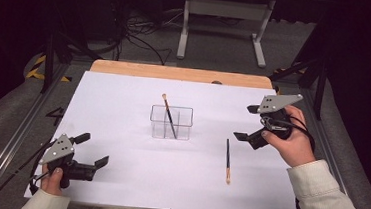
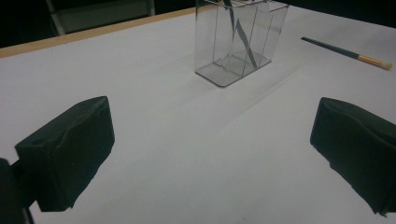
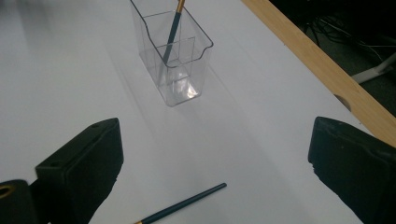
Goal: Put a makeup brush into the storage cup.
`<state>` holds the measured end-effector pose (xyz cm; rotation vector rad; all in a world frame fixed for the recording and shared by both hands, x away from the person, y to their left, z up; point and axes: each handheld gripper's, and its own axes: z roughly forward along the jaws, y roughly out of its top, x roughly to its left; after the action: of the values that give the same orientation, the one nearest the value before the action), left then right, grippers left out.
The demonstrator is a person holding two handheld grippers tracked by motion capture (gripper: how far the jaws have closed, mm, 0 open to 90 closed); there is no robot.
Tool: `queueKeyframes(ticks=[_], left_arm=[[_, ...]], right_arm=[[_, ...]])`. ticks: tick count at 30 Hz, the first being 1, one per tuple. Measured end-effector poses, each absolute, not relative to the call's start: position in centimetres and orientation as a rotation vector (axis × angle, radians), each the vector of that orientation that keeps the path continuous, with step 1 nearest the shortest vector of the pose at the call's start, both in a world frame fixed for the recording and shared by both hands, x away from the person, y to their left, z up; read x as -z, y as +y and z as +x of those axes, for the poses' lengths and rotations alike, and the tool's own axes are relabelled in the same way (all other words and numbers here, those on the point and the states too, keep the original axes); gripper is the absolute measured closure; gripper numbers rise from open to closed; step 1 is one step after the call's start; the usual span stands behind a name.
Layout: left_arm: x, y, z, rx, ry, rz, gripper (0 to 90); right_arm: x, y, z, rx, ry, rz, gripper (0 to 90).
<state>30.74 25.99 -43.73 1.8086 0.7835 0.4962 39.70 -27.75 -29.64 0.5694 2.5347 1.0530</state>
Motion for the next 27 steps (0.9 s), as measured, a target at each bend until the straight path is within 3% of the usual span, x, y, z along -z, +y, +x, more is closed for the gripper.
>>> queueKeyframes(ticks=[27], left_arm=[[43.9, 26.8, 29.7, -0.5, 0.8, 1.809, 0.5]], right_arm=[[30.7, -26.7, 41.4, -0.834, 2.731, 0.415, 4.6]])
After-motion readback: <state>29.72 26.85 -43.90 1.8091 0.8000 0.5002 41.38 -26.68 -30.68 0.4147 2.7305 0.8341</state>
